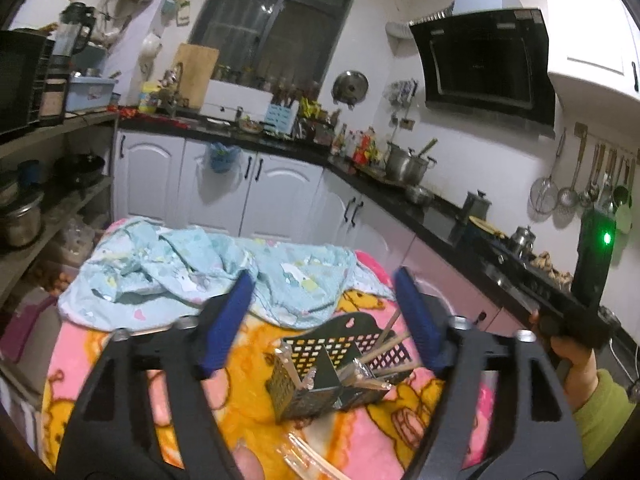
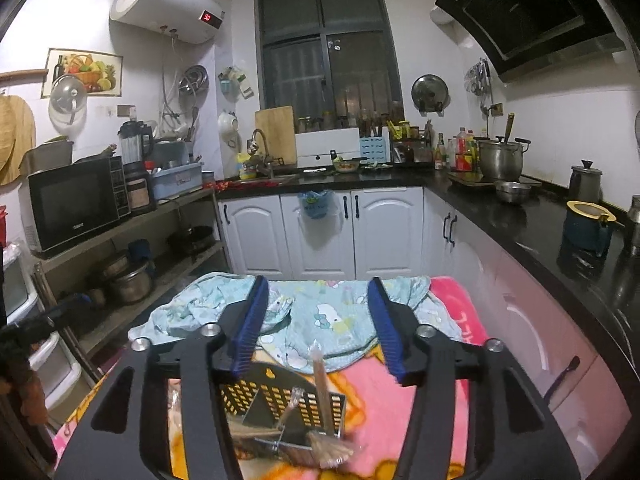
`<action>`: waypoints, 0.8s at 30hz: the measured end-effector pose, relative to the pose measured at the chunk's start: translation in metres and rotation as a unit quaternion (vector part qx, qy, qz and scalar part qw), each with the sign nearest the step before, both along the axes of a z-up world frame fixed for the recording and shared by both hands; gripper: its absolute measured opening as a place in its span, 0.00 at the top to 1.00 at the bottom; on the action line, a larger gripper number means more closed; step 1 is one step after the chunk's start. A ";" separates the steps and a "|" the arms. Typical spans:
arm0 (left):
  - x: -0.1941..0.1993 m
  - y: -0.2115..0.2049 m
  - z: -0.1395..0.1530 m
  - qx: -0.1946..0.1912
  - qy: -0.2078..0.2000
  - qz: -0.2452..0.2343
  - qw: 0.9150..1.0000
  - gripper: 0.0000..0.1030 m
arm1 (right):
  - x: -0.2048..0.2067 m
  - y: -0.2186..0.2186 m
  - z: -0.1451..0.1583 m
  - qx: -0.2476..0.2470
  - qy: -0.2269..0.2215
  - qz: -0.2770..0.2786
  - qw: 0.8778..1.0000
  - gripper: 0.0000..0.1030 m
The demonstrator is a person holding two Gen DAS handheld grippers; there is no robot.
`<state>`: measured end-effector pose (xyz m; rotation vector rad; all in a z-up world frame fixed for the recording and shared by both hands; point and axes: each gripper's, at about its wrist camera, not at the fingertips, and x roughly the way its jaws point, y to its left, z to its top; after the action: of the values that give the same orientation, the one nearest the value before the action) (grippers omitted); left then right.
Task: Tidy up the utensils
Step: 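Lower the chopsticks into the caddy and open both tools, then withdraw both open tools from the caddy down to the chopsticks on the blanket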
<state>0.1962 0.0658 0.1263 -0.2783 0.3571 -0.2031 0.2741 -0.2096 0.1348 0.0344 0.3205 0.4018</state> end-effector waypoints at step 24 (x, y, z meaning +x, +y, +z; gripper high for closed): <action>-0.069 0.007 -0.028 -0.015 0.022 0.031 0.999 0.10 | -0.099 -0.031 -0.014 0.002 0.014 0.015 1.000 0.32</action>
<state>0.1277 0.0732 0.0986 -0.3235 0.3881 -0.1425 0.1751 -0.2407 0.1205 0.0394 0.3477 0.4323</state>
